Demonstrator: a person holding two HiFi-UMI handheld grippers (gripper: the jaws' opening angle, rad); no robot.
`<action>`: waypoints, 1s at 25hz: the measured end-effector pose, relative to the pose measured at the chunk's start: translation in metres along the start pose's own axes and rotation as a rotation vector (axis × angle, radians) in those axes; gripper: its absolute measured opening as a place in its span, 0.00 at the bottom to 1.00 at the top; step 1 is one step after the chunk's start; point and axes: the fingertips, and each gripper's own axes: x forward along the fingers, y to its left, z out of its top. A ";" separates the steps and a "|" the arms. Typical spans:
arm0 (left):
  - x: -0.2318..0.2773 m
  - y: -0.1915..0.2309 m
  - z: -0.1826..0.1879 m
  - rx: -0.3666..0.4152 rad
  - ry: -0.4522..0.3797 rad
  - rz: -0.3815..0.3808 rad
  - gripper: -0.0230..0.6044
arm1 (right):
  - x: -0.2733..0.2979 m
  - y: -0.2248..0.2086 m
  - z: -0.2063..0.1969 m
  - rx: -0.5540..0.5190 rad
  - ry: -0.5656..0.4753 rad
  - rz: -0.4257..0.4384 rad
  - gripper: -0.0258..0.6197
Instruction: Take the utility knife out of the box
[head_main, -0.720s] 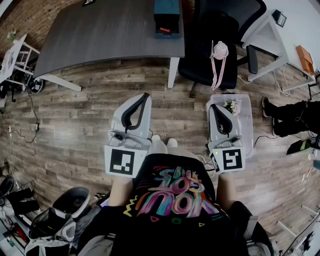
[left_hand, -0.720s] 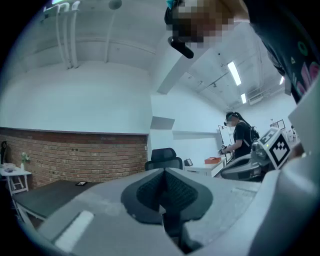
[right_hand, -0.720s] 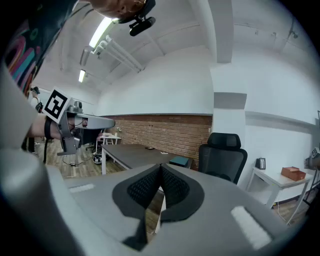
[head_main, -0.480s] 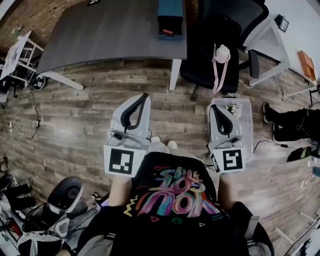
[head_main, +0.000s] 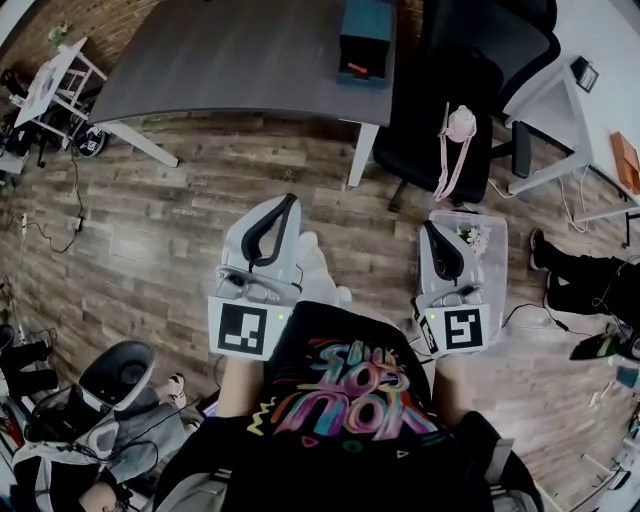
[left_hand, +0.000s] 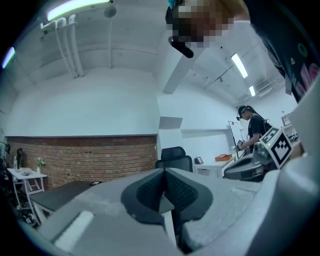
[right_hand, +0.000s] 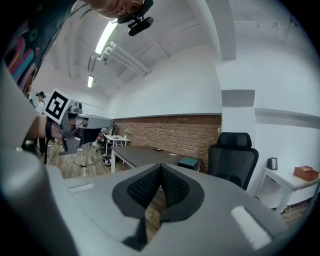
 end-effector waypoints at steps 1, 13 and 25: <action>0.001 0.002 -0.001 0.002 0.004 0.003 0.04 | 0.002 0.000 -0.001 0.000 0.001 0.004 0.04; 0.052 0.038 -0.010 -0.011 -0.004 -0.033 0.04 | 0.059 -0.016 -0.001 -0.001 0.025 -0.011 0.04; 0.143 0.132 -0.015 -0.010 0.002 -0.058 0.04 | 0.184 -0.044 0.014 0.000 0.047 -0.037 0.04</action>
